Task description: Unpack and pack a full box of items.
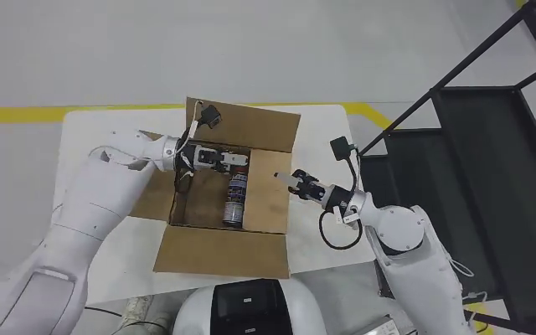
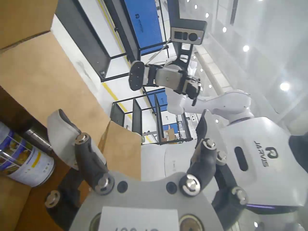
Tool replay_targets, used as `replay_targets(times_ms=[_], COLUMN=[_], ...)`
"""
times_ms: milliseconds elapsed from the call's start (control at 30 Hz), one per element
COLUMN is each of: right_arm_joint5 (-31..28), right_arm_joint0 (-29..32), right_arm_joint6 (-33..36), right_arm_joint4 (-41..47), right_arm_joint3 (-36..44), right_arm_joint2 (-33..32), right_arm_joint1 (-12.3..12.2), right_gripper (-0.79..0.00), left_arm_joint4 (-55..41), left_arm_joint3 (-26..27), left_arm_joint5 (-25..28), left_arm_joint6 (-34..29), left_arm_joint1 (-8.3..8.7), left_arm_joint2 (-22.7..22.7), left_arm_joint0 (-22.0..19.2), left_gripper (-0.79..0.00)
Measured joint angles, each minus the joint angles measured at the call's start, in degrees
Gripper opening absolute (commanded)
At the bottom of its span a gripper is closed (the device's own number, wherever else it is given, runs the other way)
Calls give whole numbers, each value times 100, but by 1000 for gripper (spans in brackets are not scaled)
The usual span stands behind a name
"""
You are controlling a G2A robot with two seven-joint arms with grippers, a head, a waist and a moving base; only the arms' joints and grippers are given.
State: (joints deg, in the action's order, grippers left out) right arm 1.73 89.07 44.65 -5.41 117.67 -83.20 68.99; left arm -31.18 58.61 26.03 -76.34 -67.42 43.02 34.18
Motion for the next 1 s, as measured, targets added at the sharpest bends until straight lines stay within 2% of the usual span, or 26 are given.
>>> replay_targets(times_ms=[333,733,900,1000], right_arm_joint5=[-109,-41,-75,-52], right_arm_joint0=[-121,-104,25,91], right_arm_joint6=[49,-33,-132,-70], right_arm_joint4=[294,354,434,475], right_arm_joint3=[-255,-278,-145,-15], right_arm_joint2=[493,524,452,425], right_arm_joint1=[6,1,-19,-39], right_gripper=[0,0,0,0], left_arm_joint4=[702,719,1085,1222], left_arm_joint3=[-739,-758,-731,-756], left_arm_joint5=[338,329,205,275], left_arm_joint6=[413,434,928,1294], left_arm_joint1=[-281,-285,-331,-448], left_arm_joint2=[-503,-508,-596,-746], left_arm_joint0=[-102,-94,63,138], left_gripper=[0,0,0,0])
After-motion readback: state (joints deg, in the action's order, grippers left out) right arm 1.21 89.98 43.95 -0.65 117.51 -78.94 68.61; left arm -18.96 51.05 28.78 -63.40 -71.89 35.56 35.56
